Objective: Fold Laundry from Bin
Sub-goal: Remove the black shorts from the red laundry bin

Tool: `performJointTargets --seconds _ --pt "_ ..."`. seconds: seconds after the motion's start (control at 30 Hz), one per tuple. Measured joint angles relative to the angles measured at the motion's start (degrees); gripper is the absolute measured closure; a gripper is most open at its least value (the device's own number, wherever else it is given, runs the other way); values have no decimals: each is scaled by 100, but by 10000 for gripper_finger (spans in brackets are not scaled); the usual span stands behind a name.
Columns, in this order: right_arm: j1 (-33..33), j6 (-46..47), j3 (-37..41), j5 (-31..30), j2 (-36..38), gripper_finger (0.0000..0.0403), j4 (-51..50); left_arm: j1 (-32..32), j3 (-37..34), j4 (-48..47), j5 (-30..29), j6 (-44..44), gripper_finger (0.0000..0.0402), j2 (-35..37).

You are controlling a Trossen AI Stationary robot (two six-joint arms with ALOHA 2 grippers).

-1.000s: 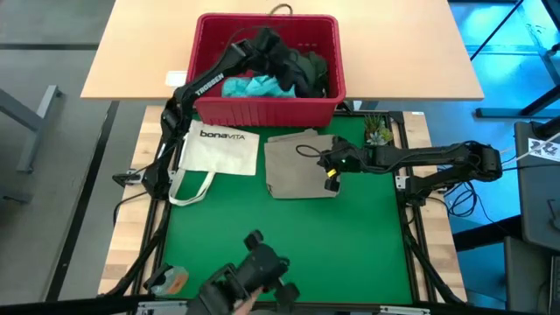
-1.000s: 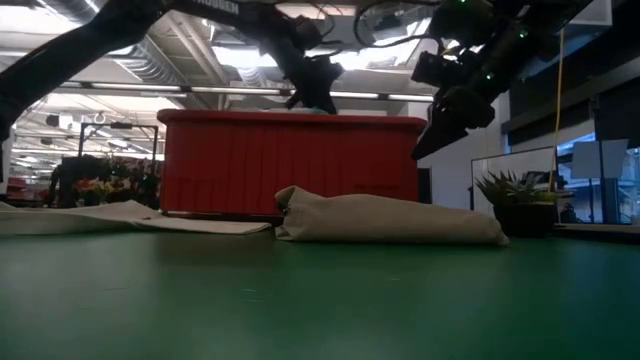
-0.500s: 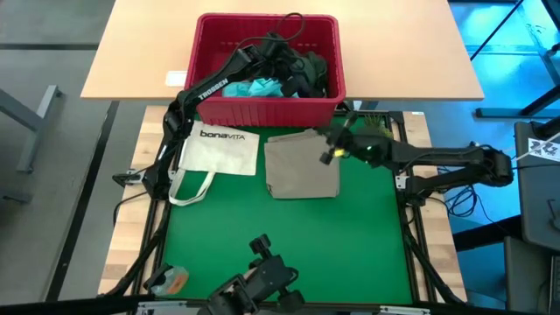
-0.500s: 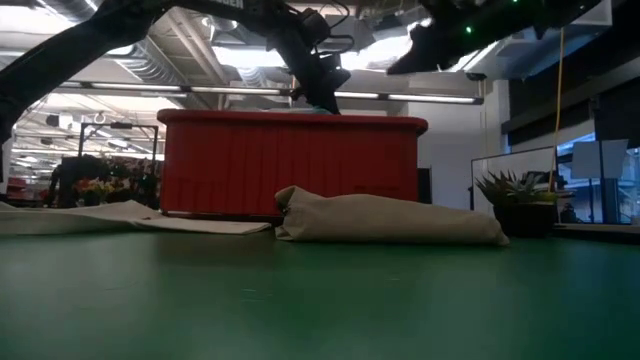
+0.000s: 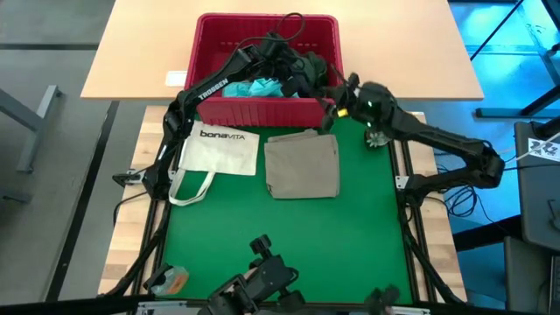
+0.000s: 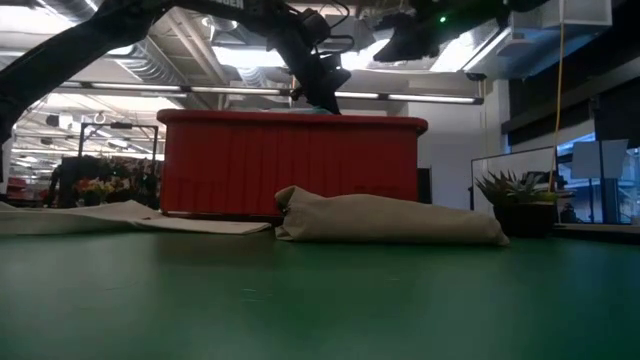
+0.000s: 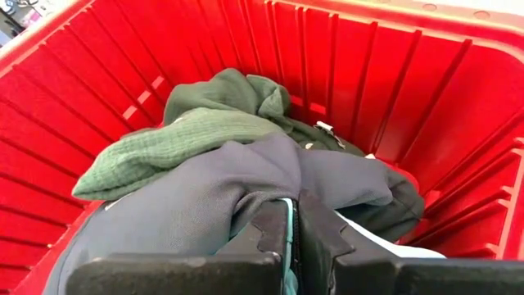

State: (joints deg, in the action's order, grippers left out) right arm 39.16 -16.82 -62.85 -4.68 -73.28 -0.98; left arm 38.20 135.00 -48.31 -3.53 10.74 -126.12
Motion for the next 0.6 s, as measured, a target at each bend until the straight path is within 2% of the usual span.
performJointTargets --seconds 0.13,0.27,0.6 --pt "478 -13 -459 696 -572 209 -220 2 0 2 80 -2 392 -3" --pt "870 -53 -865 1251 -1174 202 -273 0 0 18 186 -2 392 -5" --pt "1213 -164 -1770 1267 -2310 223 -723 2 0 173 192 -4 392 -5"
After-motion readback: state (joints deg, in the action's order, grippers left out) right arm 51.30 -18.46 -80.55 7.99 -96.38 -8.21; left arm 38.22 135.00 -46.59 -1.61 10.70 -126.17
